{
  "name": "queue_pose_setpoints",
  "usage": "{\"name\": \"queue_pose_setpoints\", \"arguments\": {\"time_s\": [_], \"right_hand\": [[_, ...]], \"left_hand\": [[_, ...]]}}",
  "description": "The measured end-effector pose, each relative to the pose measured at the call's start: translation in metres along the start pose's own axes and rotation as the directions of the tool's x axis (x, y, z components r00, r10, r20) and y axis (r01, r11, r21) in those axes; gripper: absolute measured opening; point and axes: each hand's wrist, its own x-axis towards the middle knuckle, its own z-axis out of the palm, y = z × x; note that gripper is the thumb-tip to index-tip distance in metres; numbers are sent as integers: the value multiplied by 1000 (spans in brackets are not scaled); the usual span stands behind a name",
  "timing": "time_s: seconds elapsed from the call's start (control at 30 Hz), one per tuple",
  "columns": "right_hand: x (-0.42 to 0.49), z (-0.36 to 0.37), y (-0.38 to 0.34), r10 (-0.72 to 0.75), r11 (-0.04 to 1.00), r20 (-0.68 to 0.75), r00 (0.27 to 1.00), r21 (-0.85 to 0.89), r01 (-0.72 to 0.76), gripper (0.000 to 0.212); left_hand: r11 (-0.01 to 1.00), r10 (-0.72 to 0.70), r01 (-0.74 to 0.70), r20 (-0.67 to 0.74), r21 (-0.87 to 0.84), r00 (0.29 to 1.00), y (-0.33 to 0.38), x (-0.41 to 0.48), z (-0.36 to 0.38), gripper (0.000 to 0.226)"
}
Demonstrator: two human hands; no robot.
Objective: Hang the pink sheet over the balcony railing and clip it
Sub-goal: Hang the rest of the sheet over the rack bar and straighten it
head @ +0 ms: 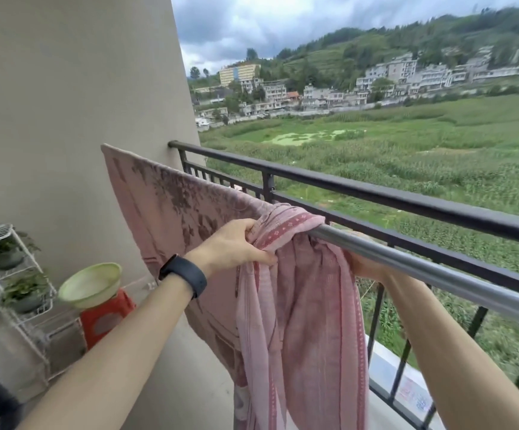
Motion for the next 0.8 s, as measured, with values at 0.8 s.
{"name": "queue_pose_setpoints", "arguments": {"time_s": [0.8], "right_hand": [[-135,53,23,-134,988,-851,508,-152,6,11]], "left_hand": [[841,533,-476,-237,258,812,22,-56,107,18]]}}
